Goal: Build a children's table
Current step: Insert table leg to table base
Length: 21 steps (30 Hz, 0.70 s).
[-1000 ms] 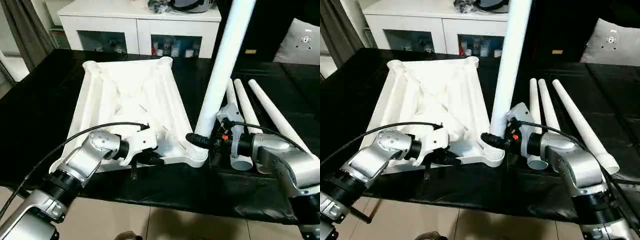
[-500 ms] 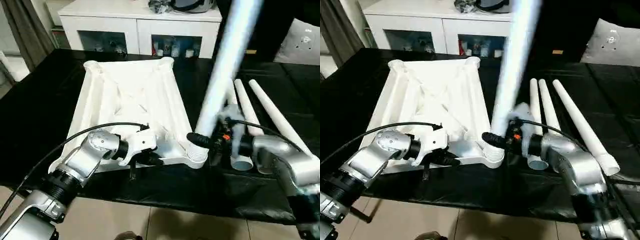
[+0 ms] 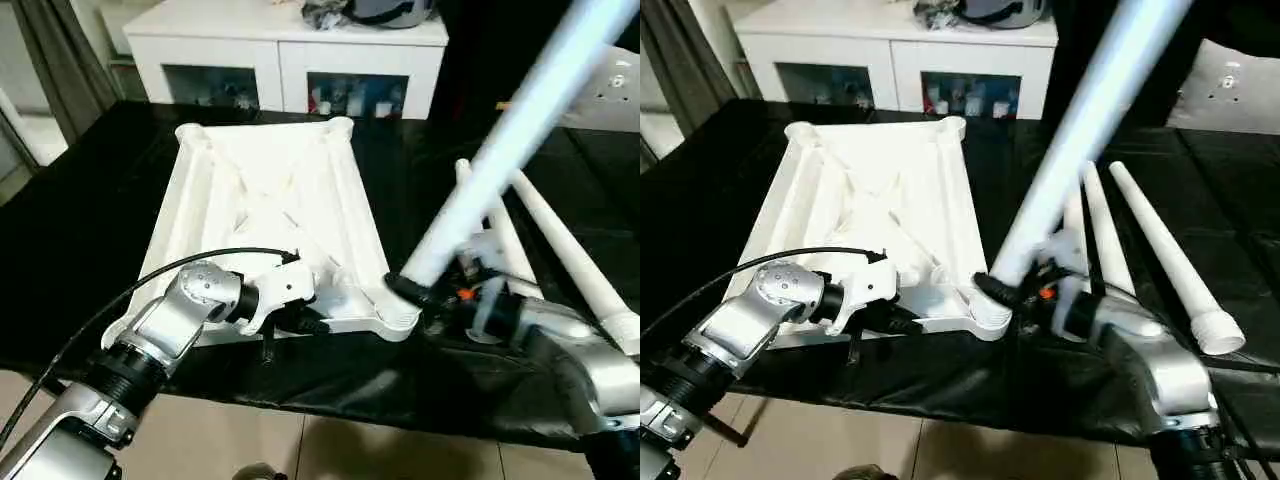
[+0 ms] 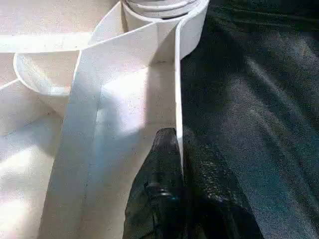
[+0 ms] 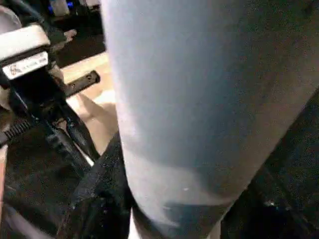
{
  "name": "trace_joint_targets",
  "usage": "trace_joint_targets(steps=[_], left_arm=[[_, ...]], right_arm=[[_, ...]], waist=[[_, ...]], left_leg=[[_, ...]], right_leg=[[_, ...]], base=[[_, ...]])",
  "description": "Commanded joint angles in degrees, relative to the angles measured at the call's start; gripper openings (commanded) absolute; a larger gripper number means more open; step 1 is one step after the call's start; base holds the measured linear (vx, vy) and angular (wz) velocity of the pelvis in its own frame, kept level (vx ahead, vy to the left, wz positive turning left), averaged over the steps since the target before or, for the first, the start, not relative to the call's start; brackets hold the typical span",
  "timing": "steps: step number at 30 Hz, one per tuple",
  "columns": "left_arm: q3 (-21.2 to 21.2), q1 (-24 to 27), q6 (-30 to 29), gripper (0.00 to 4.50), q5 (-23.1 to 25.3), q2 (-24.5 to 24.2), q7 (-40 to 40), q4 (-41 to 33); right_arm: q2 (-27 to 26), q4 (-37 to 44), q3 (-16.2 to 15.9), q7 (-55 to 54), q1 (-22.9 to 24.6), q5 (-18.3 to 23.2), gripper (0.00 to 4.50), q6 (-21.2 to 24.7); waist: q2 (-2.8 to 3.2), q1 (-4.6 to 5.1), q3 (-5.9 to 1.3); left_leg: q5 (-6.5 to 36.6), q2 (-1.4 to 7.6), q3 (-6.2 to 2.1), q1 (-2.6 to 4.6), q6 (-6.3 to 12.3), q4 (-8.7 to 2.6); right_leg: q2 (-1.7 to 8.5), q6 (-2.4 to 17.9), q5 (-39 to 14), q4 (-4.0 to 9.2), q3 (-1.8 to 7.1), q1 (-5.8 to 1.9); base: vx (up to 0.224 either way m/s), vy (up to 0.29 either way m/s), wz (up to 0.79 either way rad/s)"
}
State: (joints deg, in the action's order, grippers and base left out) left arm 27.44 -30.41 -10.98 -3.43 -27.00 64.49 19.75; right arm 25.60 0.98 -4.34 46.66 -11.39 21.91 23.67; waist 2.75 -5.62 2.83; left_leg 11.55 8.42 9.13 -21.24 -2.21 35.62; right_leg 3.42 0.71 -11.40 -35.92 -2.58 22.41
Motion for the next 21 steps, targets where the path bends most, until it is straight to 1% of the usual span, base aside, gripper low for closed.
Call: trace_joint_targets(steps=[1, 2, 4, 5, 6, 7, 8, 9, 12, 13, 14, 15, 17, 19, 21], left_arm=[[-1.4, -0.5, 0.7, 0.0, 0.3, 0.0, 0.2, -0.7], [-1.3, -0.6, 0.8, 0.0, 0.5, -0.1, 0.4, -0.6], [-1.1, -0.8, 1.0, 0.0, 0.6, -0.1, 0.8, -0.6], [-1.0, -0.9, 1.1, 0.0, 0.7, -0.2, 1.0, -0.6], [-1.0, -0.9, 1.1, 0.0, 0.7, -0.2, 1.1, -0.6], [-0.8, -1.2, 1.4, 0.0, 0.9, -0.3, 1.5, -0.4], [-0.7, -1.4, 1.7, 0.0, 1.1, -0.4, 1.8, -0.2], [-0.6, -1.8, 1.9, 0.0, 1.2, -0.4, 2.1, 0.3], [-0.7, -2.9, 2.6, 0.0, 1.7, -0.2, 2.6, 1.6], [-0.9, -3.3, 2.6, 0.0, 1.7, -0.1, 2.7, 2.1], [-1.2, -3.8, 2.5, 0.0, 1.6, 0.1, 2.5, 2.7], [-1.5, -4.2, 2.4, 0.0, 1.6, 0.2, 2.3, 3.1], [-1.8, -4.5, 2.0, 0.0, 1.4, 0.3, 2.1, 3.6], [-2.5, -4.4, 1.2, 0.0, 1.0, 0.4, 1.8, 3.7], [-3.1, -4.0, 0.5, 0.0, 0.6, 0.3, 1.5, 3.4]], right_arm=[[1.6, -3.2, -3.5, -0.6, 1.3, -5.4, 1.89, 1.6], [1.6, -3.7, -4.1, -0.1, 0.5, -5.5, 1.89, 1.9], [1.7, -4.1, -4.6, 0.7, -0.2, -5.3, 1.88, 2.5], [1.9, -4.4, -5.1, 1.2, -0.5, -5.3, 1.88, 2.7], [1.9, -4.4, -5.2, 1.3, -0.6, -5.3, 1.88, 2.8], [2.7, -5.1, -6.6, 2.5, -1.3, -5.9, 1.88, 3.1], [3.2, -5.6, -7.7, 3.3, -1.6, -6.4, 1.88, 3.3], [3.5, -6.2, -8.6, 4.5, -2.0, -6.4, 1.88, 3.7], [3.5, -7.7, -9.7, 6.0, -3.1, -6.6, 1.88, 3.8], [3.4, -7.9, -9.9, 6.1, -3.3, -6.8, 1.88, 3.8], [3.5, -8.2, -10.2, 6.3, -3.6, -6.9, 1.88, 3.8], [3.5, -8.2, -10.3, 6.4, -3.7, -7.0, 1.88, 3.9], [3.4, -8.2, -10.4, 6.3, -3.8, -6.9, 1.88, 4.3], [3.0, -8.1, -10.3, 5.6, -3.7, -6.8, 1.88, 5.0], [2.5, -8.0, -10.2, 4.5, -3.5, -6.9, 1.88, 5.5]], waist=[[-0.03, 0.34, -2.87], [-0.02, 0.55, -2.73], [0.02, 0.84, -2.71], [0.09, 0.89, -2.85], [0.09, 0.89, -2.85], [0.16, 0.88, -2.91], [0.07, 0.91, -3.0], [0.09, 0.89, -2.99], [0.07, 0.84, -3.01], [-0.1, 0.81, -3.0], [0.01, 0.81, -2.95], [0.0, 0.87, -2.91], [0.0, 0.86, -2.66], [-0.06, 0.86, -2.7], [0.04, 0.89, -2.64]], left_leg=[[16.4, 4.36, -1.68, 0.79, -0.03, -5.31], [17.6, 4.42, -1.81, 0.92, -0.42, -5.52], [18.7, 4.45, -1.94, 1.11, -0.75, -5.61], [18.5, 4.49, -1.96, 1.12, -0.76, -5.62], [18.5, 4.49, -1.96, 1.12, -0.76, -5.62], [18.0, 4.52, -1.96, 1.04, -0.67, -5.65], [17.3, 4.46, -1.93, 0.94, -0.42, -5.61], [16.7, 4.47, -1.84, 0.94, -0.24, -5.52], [16.2, 4.41, -1.76, 0.92, 0.16, -5.43], [16.1, 4.48, -1.75, 0.94, 0.19, -5.48], [16.3, 4.46, -1.76, 1.01, 0.19, -5.5], [17.0, 4.42, -1.81, 0.99, -0.02, -5.53], [19.1, 4.51, -1.9, 1.26, -0.46, -5.71], [19.5, 4.54, -2.01, 1.29, -0.7, -5.78], [19.6, 4.58, -2.04, 1.27, -0.85, -5.87]], right_leg=[[5.38, 11.4, -18.7, 5.42, 2.93, -2.35], [5.38, 11.0, -20.5, 5.56, 2.94, -2.31], [5.48, 10.7, -21.6, 5.7, 3.0, -2.34], [5.49, 10.9, -20.6, 5.64, 3.07, -2.37], [5.49, 10.9, -20.6, 5.64, 3.07, -2.37], [5.44, 11.3, -18.8, 5.52, 3.11, -2.42], [5.36, 11.7, -17.2, 5.33, 3.05, -2.57], [5.42, 12.1, -16.4, 5.32, 3.1, -2.54], [5.47, 12.6, -15.7, 5.33, 3.13, -2.62], [5.47, 12.7, -15.5, 5.31, 3.14, -2.62], [5.46, 12.8, -15.9, 5.32, 3.1, -2.53], [5.47, 12.7, -16.9, 5.35, 3.05, -2.59], [5.54, 11.9, -20.4, 5.69, 3.11, -2.37], [5.62, 11.4, -21.5, 5.77, 3.16, -2.38], [5.62, 11.3, -21.5, 5.8, 3.21, -2.27]], base=[[0.0, 0.0, 0.0], [0.0, 0.0, 0.0], [0.0, 0.0, 0.0], [0.0, 0.0, 0.0], [0.0, 0.0, 0.0], [0.0, 0.0, 0.0], [0.0, 0.0, 0.0], [0.0, 0.0, 0.0], [0.0, 0.0, 0.0], [0.0, 0.0, 0.0], [0.0, 0.0, 0.0], [0.0, 0.0, 0.0], [0.0, 0.0, 0.0], [0.0, 0.0, 0.0], [0.0, 0.0, 0.0]])
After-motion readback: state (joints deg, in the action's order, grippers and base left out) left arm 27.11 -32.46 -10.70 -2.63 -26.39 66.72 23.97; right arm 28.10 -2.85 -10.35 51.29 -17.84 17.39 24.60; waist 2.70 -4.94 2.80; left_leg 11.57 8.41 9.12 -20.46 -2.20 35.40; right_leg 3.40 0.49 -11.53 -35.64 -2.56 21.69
